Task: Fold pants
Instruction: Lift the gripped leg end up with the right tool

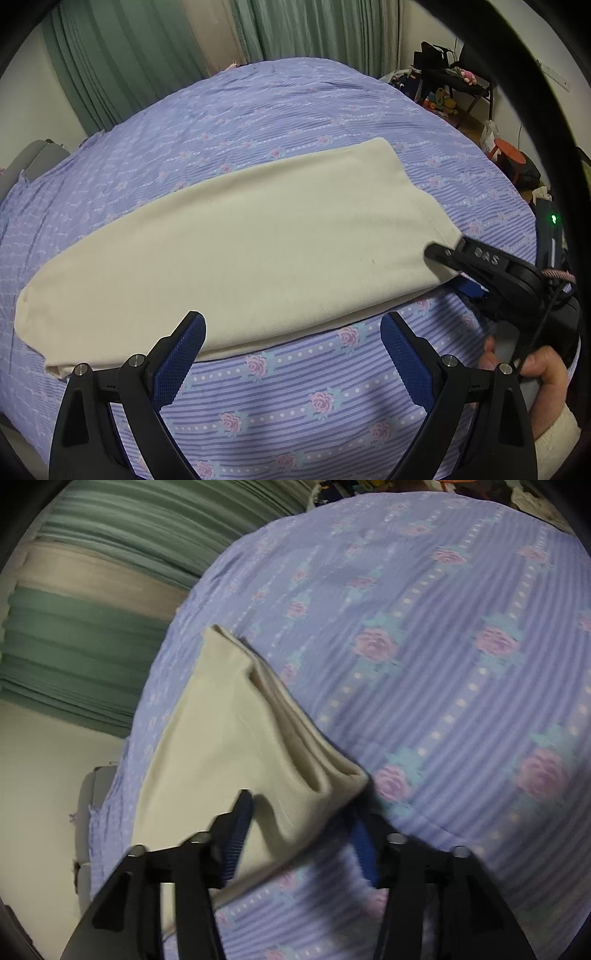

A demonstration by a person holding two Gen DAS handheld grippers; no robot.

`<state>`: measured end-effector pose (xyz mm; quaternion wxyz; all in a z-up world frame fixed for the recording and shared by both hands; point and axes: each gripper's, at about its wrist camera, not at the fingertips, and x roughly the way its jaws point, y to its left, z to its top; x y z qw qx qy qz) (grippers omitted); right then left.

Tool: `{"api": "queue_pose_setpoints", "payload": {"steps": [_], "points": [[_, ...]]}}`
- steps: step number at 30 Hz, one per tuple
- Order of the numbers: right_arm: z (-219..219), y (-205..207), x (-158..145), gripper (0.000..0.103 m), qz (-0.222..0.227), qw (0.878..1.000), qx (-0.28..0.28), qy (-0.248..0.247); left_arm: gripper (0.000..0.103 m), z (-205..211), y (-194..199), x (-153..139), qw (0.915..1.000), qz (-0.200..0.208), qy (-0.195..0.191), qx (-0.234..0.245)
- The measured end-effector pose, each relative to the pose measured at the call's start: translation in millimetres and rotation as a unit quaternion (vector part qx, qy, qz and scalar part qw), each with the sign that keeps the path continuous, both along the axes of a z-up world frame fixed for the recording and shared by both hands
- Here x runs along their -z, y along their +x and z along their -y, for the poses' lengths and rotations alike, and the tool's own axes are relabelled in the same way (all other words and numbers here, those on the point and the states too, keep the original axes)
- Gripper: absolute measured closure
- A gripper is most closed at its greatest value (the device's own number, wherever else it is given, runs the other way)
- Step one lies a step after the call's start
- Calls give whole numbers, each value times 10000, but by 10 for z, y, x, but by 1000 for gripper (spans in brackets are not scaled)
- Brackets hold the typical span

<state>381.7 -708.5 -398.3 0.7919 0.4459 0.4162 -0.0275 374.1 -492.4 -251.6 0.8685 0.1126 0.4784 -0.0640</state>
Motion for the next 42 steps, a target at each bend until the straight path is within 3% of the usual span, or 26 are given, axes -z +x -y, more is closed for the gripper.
{"api": "queue_pose_setpoints", "payload": {"steps": [3,6,9,15,20,25,32,34,35,36,38,42], "points": [[-48,101,-24,34,106,9999,-15,-110,6,28,-9,-19,10000,12,-13,12],[-57,123,-105,33,64,10000,-38,-34,6,58,-18,-48,10000,48,-22,52],[-2,19,-285,34,395,9991,37,131,6,66,-14,-48,9999,41,-61,82],[-57,84,-599,34,908,9956,-172,-166,6,75,27,10,9999,-67,-94,18],[-95,33,-434,35,586,9978,-284,-88,6,73,44,11,9999,-66,-87,32],[-116,83,-68,39,164,9991,-386,29,6,85,66,38,10000,-75,-32,31],[14,431,-72,39,484,9982,-335,115,6,89,75,88,9999,-104,-15,-12],[2,544,-36,44,425,9984,-358,77,6,79,88,91,9999,-144,-28,-91],[-11,571,-31,51,393,9984,-400,26,6,64,102,83,9997,-166,-56,-153],[-22,590,-27,65,364,9984,-423,-53,6,52,110,72,9996,-176,-95,-189],[-21,585,-39,73,265,9985,-473,-85,6,4,148,37,9994,-183,-158,-256],[7,494,-287,76,388,9980,-431,-233,6,-148,249,-69,9985,-126,-309,-440]]}}
